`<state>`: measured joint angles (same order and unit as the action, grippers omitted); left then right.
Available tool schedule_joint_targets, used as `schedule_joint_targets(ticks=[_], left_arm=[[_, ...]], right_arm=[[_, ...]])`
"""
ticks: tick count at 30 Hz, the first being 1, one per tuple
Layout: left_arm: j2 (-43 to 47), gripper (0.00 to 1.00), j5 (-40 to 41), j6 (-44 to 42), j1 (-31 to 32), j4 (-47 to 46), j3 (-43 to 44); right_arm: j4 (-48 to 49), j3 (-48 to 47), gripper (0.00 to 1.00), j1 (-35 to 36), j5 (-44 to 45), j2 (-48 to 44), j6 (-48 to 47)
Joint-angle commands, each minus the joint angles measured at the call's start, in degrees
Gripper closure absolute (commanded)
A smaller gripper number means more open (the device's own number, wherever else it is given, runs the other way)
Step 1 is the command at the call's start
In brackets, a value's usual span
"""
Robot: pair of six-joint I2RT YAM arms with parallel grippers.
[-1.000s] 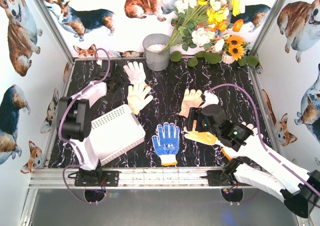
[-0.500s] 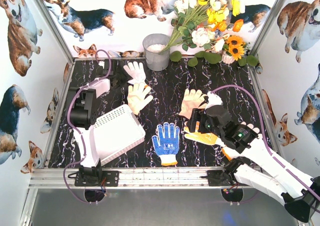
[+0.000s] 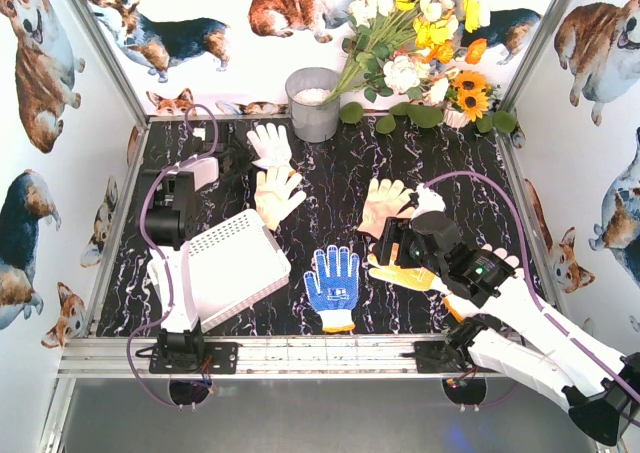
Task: Put the gloves into the storage basket
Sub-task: Pick up the glove from the center of the board.
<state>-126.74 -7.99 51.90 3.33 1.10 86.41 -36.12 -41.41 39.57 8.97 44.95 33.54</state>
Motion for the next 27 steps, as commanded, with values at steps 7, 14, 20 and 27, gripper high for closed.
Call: schedule_joint_targets(ticks=[7, 14, 20, 27], left_arm=[[-3.96, 0.89, -3.17, 1.75, -0.7, -4.09, 2.12], [3.23, 1.0, -5.34, -0.11, -0.67, -7.33, 0.51], [12.42, 1.0, -4.89, -5.6, -0.68, -5.9, 0.42], [24.37, 1.0, -6.68, -9.45, 0.01, -3.28, -2.43]], right_arm=[[1.57, 0.1, 0.26, -0.43, -0.21, 0.9, 1.42], [1.83, 0.18, 0.26, -0.46, -0.39, 1.43, 2.09], [2.51, 0.27, 0.26, -0.64, -1.03, 2.13, 3.01], [5.83, -0.29, 0.25, -0.81, -3.78, 2.49, 3.58]])
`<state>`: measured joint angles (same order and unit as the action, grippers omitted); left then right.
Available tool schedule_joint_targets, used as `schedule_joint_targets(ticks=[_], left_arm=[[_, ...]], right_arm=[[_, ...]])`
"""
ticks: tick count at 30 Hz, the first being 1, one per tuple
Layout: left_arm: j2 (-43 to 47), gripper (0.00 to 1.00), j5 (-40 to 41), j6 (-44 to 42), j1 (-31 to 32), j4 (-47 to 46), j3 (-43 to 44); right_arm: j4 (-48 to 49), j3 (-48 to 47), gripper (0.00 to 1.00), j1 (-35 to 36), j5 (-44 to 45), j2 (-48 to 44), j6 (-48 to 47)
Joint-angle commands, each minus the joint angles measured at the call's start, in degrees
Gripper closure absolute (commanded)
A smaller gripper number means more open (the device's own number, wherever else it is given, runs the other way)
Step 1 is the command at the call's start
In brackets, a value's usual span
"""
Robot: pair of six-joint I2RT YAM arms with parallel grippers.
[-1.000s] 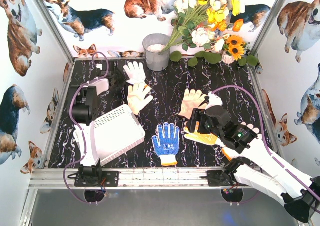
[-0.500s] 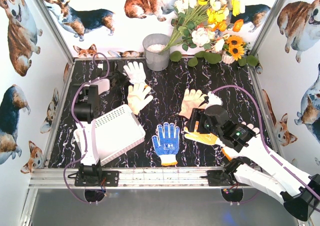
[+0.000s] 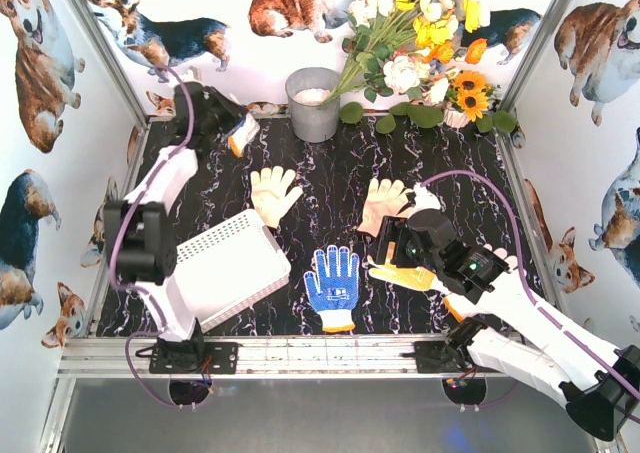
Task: Put the gloves into the storage basket
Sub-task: Pick up the glove from the center of the board, then pair the glove with the glove.
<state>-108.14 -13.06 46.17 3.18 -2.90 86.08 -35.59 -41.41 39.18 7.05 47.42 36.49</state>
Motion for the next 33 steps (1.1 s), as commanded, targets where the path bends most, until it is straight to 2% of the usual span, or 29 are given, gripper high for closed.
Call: schedule_joint_targets(ticks=[1, 8, 15, 19, 28, 33], left_arm=[[7.46, 1.0, -1.85, -4.14, 0.45, 1.14, -2.82], [20.72, 1.0, -5.39, -3.19, 3.24, 2.18, -11.55], [30.66, 1.0, -4.21, -2.79, 12.65, 3.86, -20.83], [33.94, 1.0, -2.35, -1.76, 18.37, 5.14, -23.64], [38.13, 1.0, -1.78, 1.92, 26.37, 4.64, -25.18], [40.43, 1.0, -0.94, 2.99, 29.16, 5.42, -25.16]], right_arm=[[6.07, -0.52, 0.25, -0.42, -2.53, 0.23, 0.53], [14.29, -1.13, 0.21, -0.42, -11.08, 2.04, -0.67], [23.2, 0.61, 0.2, -0.33, -19.27, 4.77, 1.49], [32.65, 4.63, 0.2, -0.33, -23.83, 5.61, 7.89], [52.67, 10.71, 0.16, -0.33, -30.93, 7.35, 18.37], [58.85, 12.2, 0.16, -0.33, -32.15, 7.9, 21.58]])
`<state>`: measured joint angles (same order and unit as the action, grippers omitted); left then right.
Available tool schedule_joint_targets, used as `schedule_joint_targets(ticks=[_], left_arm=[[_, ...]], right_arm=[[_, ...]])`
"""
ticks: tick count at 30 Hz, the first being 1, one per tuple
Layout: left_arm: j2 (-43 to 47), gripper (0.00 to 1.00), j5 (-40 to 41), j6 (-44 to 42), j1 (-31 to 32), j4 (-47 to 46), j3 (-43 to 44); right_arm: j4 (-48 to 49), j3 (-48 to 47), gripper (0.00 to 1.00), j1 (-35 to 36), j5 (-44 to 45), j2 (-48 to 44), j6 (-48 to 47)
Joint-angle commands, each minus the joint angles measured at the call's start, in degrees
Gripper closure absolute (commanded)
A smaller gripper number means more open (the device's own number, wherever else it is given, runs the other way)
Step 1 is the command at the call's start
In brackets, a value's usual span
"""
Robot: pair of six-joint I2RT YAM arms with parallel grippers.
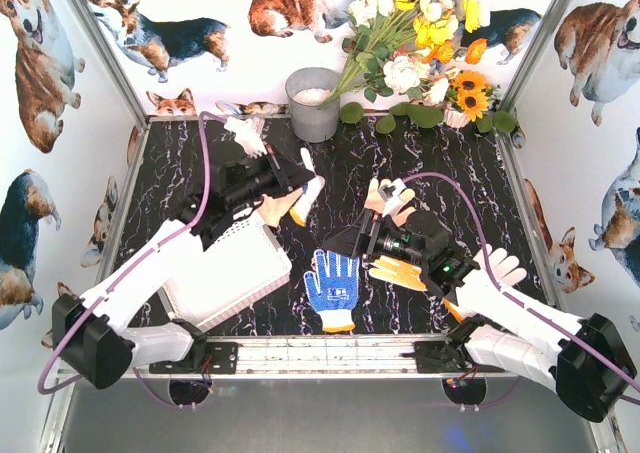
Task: Put the gloves into the storage basket
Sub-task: Pair the glove with the glove.
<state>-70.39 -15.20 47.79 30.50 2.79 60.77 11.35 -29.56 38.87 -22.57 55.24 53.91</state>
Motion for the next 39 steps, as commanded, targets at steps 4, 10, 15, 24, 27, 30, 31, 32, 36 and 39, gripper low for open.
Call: schedule_joint_targets(ticks=[4, 10, 15, 24, 27, 30, 31, 32, 36, 39], left_arm=[[4.93, 1.0, 2.43, 2.38, 3.53, 0.04, 0.3], [6.48, 1.0, 4.76, 3.87, 7.38, -1.23, 1.75], [6.13, 1.0, 6.57, 3.81, 11.4, -1.78, 3.12], [5.18, 1.0, 8.0, 3.16, 15.66, -1.91, 5.52], [5.39, 1.0, 8.68, 2.76, 15.86, -1.45, 5.75], [5.52, 1.0, 9.05, 2.57, 15.9, -1.16, 5.57], [5.6, 1.0, 9.17, 2.53, 15.9, -1.07, 5.43], [5.68, 1.0, 9.33, 2.44, 15.9, -0.88, 5.42], [6.32, 1.0, 10.95, 1.86, 15.9, 0.51, 5.16], [6.94, 1.0, 12.39, 1.37, 15.9, 1.59, 4.93]], right_arm=[[16.41, 1.2, 0.15, -0.02, -2.85, 0.34, 6.2], [23.57, 1.63, 0.14, -0.02, -3.14, 0.82, 8.73], [28.3, 1.52, 0.13, -0.02, -3.6, 1.04, 10.03], [28.19, 1.63, 0.13, -0.02, -3.41, 0.85, 9.94], [28.89, 2.48, 0.13, -0.02, -2.97, 0.36, 10.25], [29.93, 3.54, 0.17, -0.02, -2.08, -0.61, 10.72], [30.23, 3.81, 0.2, -0.02, -1.86, -1.01, 10.73], [30.22, 4.01, 0.24, -0.02, -1.68, -1.57, 10.69], [29.15, 4.58, 0.44, -0.02, -1.1, -3.4, 10.13], [28.01, 5.3, 0.55, -0.02, -0.3, -4.78, 9.82]])
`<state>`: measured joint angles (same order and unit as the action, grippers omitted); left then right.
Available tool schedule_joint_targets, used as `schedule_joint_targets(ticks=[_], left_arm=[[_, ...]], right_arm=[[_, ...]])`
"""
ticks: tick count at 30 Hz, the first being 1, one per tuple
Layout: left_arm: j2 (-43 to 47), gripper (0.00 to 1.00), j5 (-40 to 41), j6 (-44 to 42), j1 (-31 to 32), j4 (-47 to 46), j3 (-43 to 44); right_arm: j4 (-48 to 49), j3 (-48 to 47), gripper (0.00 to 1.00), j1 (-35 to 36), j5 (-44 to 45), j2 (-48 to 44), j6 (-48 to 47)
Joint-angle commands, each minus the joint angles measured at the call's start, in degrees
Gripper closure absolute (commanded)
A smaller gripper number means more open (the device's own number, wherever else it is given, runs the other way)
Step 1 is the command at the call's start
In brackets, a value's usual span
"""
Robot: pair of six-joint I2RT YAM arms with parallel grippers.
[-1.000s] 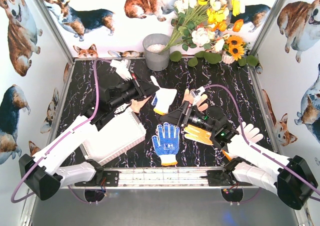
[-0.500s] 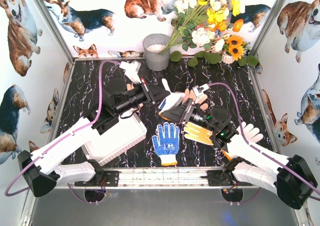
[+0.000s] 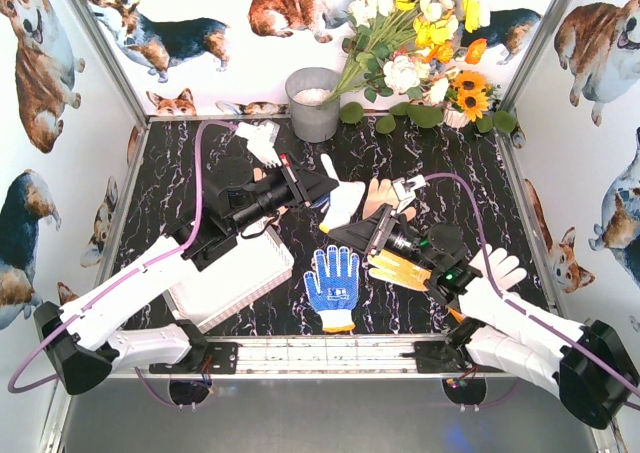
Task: Put the gloves into the storage basket
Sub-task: Pair the glove with the glove.
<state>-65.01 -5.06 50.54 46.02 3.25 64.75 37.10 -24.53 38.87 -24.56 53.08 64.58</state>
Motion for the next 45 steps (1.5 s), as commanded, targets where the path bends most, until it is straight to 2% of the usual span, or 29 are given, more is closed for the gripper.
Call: schedule_joint_targets(ticks=[1, 9, 15, 20, 26, 30, 36, 45], left_arm=[[1.74, 1.0, 2.64, -1.49, 0.39, 1.41, 0.8], [2.51, 1.0, 4.16, -1.48, 0.39, 2.32, -0.33], [2.99, 1.0, 7.05, -2.5, 0.3, 4.25, -1.54], [2.56, 1.0, 12.88, -4.94, 0.24, 7.55, -3.46], [-0.63, 1.0, 14.89, -6.52, -0.72, 9.24, -5.34], [-3.6, 1.0, 16.05, -7.77, -2.09, 9.27, -6.0], [-10.15, 1.0, 12.51, -9.35, -5.38, 6.83, -5.57], [-16.84, 1.0, 6.13, -13.35, -9.8, 0.87, -3.39]], right_arm=[[2.0, 0.53, 0.58, -0.02, 2.16, -3.01, -0.93], [-0.15, 0.66, 0.78, -0.02, 3.42, -4.39, -1.81], [-2.15, 0.64, 1.0, -0.02, 4.12, -4.89, -1.35], [-8.79, -0.26, 1.0, -0.05, 5.97, -6.48, -1.33], [-20.08, -3.07, 1.0, -0.51, 9.85, -6.32, -3.27], [-20.85, -2.94, 1.0, -3.52, 9.02, -3.51, -1.58], [-17.95, -4.45, 1.0, -7.8, 4.52, 3.03, -1.74], [-25.62, -11.89, 1.0, -11.18, 1.92, 8.13, -10.93]])
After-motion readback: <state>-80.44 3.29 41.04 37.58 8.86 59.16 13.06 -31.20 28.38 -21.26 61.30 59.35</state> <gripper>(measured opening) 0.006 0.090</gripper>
